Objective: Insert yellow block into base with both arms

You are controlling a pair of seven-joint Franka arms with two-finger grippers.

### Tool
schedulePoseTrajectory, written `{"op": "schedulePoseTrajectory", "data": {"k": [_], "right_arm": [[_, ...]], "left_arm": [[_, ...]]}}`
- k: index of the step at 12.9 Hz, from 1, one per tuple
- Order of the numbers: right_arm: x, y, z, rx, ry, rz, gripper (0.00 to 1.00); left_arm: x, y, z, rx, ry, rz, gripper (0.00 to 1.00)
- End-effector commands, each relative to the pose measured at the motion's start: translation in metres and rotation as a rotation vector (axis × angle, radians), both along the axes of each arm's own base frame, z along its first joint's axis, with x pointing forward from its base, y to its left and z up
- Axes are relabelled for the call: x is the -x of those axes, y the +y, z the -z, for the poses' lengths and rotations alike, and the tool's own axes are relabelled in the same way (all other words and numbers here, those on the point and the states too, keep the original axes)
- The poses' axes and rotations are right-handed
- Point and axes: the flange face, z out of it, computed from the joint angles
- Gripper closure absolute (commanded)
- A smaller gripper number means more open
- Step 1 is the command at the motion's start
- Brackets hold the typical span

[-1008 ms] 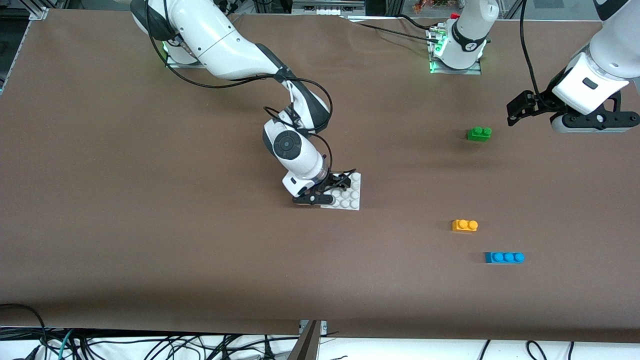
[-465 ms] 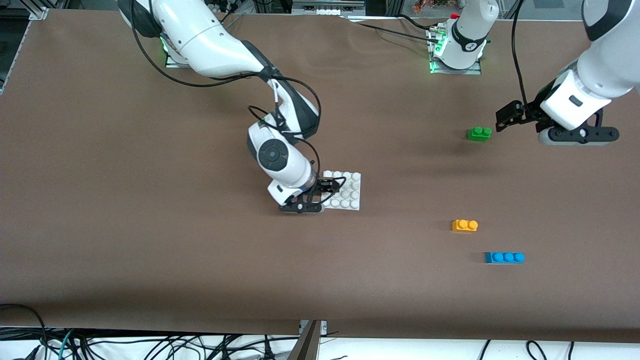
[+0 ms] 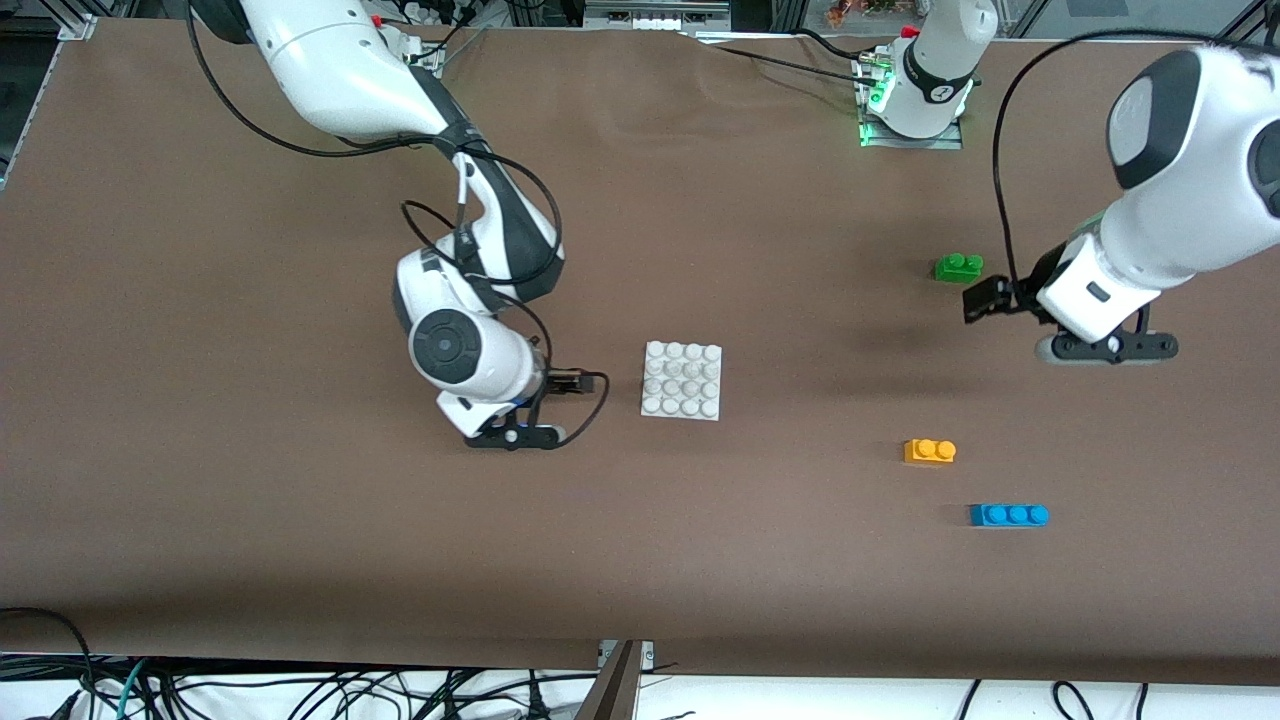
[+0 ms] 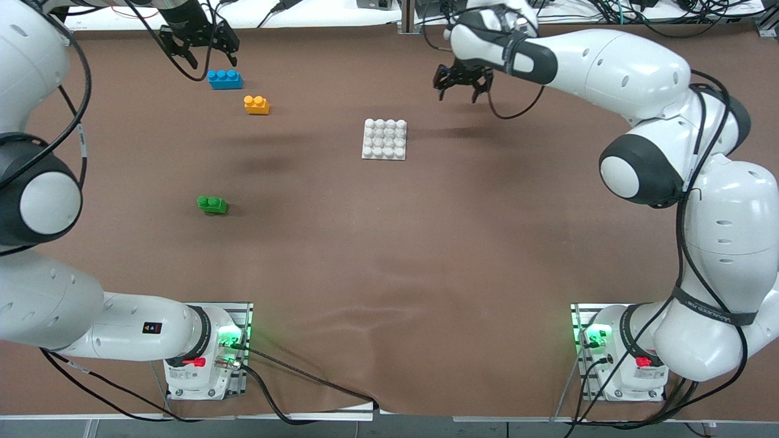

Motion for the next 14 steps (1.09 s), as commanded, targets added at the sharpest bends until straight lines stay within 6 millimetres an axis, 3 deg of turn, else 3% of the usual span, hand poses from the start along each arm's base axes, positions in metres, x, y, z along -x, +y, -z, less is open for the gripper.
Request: {"op": "schedulePoseTrajectory", "data": {"k": [1, 4, 6, 8, 10, 11, 14], "right_arm": [[0.0, -0.054, -0.026, 0.03, 0.015, -0.009, 0.0], [-0.012, -0.103, -0.043, 0.03, 0.027, -0.045, 0.0], [-0.014, -0.166, -0.061, 0.027, 0.018, 0.02, 0.0], [-0.004, -0.194, -0.092, 0.034, -0.017, 0.022, 0.0], [0.016, -0.229, -0.127, 0.053, -0.064, 0.031, 0.0], [0.024, -0.236, -0.145, 0.043, -0.108, 0.017, 0.0], [0.054, -0.276, -0.208, 0.039, -0.163, 0.025, 0.0]], "left_arm": [[-0.032, -0.001, 0.038, 0.033, -0.054, 0.004, 0.0], [-0.049, -0.008, 0.097, 0.023, -0.057, 0.014, 0.0], [-0.058, -0.009, 0.141, 0.022, -0.027, 0.018, 0.0], [-0.066, -0.006, 0.192, 0.023, 0.017, 0.076, 0.0], [-0.074, 0.01, 0.209, 0.031, -0.029, 0.201, 0.0], [-0.075, 0.019, 0.216, 0.03, -0.035, 0.206, 0.0], [-0.078, 0.022, 0.222, 0.028, -0.064, 0.199, 0.0]]}}
